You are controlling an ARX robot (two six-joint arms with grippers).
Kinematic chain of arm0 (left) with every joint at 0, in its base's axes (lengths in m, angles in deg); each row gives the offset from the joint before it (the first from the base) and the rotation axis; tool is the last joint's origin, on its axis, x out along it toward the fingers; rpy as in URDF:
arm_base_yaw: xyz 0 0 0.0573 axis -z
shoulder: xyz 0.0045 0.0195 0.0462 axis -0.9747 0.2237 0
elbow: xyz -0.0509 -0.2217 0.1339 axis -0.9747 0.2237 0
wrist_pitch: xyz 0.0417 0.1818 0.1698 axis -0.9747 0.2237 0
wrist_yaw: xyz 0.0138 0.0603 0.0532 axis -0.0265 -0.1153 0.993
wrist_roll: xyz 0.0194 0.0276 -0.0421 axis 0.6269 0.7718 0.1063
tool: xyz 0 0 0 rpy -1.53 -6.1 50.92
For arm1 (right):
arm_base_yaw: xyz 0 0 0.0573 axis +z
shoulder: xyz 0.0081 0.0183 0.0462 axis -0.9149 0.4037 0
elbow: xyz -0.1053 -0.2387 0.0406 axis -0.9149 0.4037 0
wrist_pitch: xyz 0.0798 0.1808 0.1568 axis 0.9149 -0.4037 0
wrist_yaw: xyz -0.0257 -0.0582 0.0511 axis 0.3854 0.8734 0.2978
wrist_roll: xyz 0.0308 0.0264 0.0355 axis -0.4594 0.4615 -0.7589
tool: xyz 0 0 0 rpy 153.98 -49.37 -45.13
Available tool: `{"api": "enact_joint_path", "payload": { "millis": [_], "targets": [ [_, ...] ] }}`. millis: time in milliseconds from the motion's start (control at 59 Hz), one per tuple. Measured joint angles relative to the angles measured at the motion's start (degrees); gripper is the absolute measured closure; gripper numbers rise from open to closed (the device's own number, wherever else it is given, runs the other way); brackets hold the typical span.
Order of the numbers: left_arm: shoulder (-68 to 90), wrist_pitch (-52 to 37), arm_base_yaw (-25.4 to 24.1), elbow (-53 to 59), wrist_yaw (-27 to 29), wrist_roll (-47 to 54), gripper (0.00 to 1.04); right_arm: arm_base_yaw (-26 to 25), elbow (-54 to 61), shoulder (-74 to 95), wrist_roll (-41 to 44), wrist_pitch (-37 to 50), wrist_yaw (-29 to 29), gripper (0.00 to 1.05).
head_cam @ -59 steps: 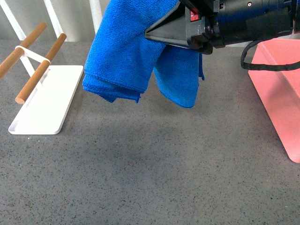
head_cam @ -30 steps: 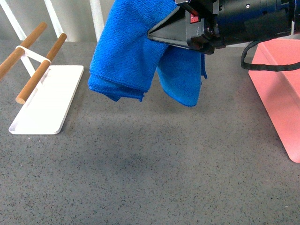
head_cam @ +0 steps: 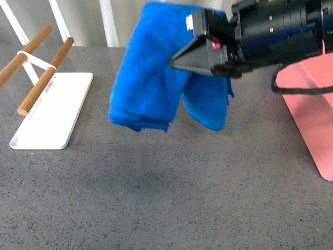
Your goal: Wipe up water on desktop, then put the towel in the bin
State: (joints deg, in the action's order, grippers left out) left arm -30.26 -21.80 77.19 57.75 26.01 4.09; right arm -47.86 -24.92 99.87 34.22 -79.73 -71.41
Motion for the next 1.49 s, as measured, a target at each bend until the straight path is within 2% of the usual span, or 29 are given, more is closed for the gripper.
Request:
{"api": "enact_joint_path", "payload": {
  "millis": [102,169,237,322,492,864,1254,1492],
  "targets": [
    [0.00,0.00,0.00,0.00,-0.02,0.00,0.17,-0.85,-0.77,4.02,9.14,-10.80,9.86,1.01],
    [0.00,0.02,0.00,0.00,0.00,0.00,0.07,-1.95,-0.28,6.84,14.25,-13.46,16.74,1.01],
    [0.00,0.02,0.00,0.00,0.00,0.07,0.06,-3.37,-0.11,9.35,19.56,-14.12,23.04,1.01],
    [0.00,0.02,0.00,0.00,0.00,0.07,0.07,-5.33,-0.20,11.37,24.87,-14.40,27.12,1.01],
    [0.00,0.02,0.00,0.00,-0.02,0.07,0.07,-6.51,-2.23,12.59,30.80,-15.43,28.92,1.01],
    [-0.02,0.02,0.00,0.00,-0.02,0.07,0.07,-5.81,-11.04,18.03,32.35,-18.71,32.11,1.01],
    [-0.02,0.02,0.00,0.00,0.00,0.07,0.07,-4.00,-30.03,28.15,34.10,-25.11,41.16,1.01],
    [-0.02,0.02,0.00,0.00,-0.02,0.07,0.07,-2.89,-40.52,33.55,34.27,-28.35,43.91,1.01]
  ]
}}
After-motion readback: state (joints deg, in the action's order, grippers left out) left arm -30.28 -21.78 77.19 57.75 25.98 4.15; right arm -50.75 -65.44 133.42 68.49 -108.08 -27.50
